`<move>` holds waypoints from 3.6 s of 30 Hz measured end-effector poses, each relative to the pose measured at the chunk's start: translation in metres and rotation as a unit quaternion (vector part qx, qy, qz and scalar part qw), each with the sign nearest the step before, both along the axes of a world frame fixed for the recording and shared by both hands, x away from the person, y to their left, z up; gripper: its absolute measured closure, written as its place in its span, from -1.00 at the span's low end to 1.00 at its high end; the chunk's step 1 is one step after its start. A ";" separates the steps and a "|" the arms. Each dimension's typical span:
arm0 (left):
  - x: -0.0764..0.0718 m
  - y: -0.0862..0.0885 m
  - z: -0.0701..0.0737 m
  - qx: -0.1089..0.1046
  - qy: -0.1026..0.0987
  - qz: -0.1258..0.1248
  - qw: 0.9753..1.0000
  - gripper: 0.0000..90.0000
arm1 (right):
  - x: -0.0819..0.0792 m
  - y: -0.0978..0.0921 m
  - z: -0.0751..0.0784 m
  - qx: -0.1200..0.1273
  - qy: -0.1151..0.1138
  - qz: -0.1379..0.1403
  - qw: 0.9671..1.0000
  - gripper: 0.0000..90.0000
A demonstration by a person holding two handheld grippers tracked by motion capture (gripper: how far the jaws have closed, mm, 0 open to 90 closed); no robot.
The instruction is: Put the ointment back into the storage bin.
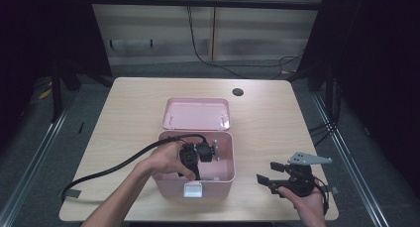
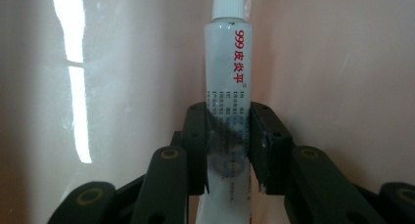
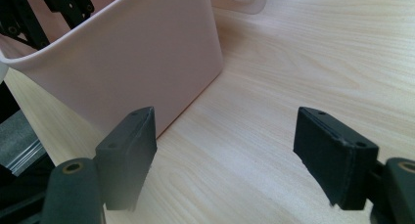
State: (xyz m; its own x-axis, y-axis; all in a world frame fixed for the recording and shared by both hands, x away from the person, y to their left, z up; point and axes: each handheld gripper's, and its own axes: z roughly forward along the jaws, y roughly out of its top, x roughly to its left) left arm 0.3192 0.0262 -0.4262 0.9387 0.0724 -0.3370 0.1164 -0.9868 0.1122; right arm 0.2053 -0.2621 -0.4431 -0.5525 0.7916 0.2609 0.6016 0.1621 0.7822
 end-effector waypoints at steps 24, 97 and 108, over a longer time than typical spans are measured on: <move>0.005 -0.002 -0.021 0.014 0.035 0.009 0.999 0.56 | 0.000 0.001 0.000 -0.001 0.004 0.001 1.000 -0.47; 0.003 0.025 0.045 -0.064 -0.006 0.068 0.996 0.32 | 0.000 0.001 0.000 -0.004 0.001 0.001 1.000 -0.50; 0.002 0.033 0.062 -0.092 -0.007 0.073 0.993 0.23 | 0.000 0.002 0.000 -0.004 0.001 0.001 1.000 -0.50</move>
State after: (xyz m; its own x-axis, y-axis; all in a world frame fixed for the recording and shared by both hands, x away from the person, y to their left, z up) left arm 0.3215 0.0592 -0.3646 0.9274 0.1458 -0.3445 0.2532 -0.9226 0.2911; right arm 0.2057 -0.2605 -0.4432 -0.5529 0.7933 0.2550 0.6030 0.1696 0.7795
